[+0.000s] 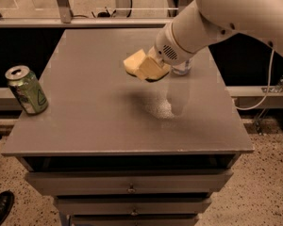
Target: Move sponge near blue plastic bottle
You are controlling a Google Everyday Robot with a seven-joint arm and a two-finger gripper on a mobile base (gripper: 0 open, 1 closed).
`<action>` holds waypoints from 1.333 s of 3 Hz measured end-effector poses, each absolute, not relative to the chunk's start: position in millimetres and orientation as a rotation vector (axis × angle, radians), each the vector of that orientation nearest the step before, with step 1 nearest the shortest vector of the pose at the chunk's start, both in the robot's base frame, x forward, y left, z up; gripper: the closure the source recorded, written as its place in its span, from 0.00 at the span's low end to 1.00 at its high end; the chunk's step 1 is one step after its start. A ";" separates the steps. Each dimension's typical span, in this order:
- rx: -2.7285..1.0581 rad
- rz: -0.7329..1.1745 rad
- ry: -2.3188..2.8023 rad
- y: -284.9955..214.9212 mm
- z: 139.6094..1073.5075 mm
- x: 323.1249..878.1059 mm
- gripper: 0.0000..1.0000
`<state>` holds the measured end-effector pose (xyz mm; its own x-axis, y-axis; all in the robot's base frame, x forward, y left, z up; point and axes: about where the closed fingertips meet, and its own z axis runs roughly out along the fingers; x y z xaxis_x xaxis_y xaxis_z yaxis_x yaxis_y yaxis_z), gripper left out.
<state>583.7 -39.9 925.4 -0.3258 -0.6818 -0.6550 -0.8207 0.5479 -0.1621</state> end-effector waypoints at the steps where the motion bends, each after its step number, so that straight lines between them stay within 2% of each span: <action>1: -1.223 0.270 2.098 -44.9 926.2 562.9 1.00; 2: -1.178 0.237 2.159 -72.7 908.7 550.7 1.00; 4: -1.053 0.188 2.235 -121.1 863.3 569.2 1.00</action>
Offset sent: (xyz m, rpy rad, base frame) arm -0.0493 -0.0795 -0.0523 -0.0638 0.0905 -0.1421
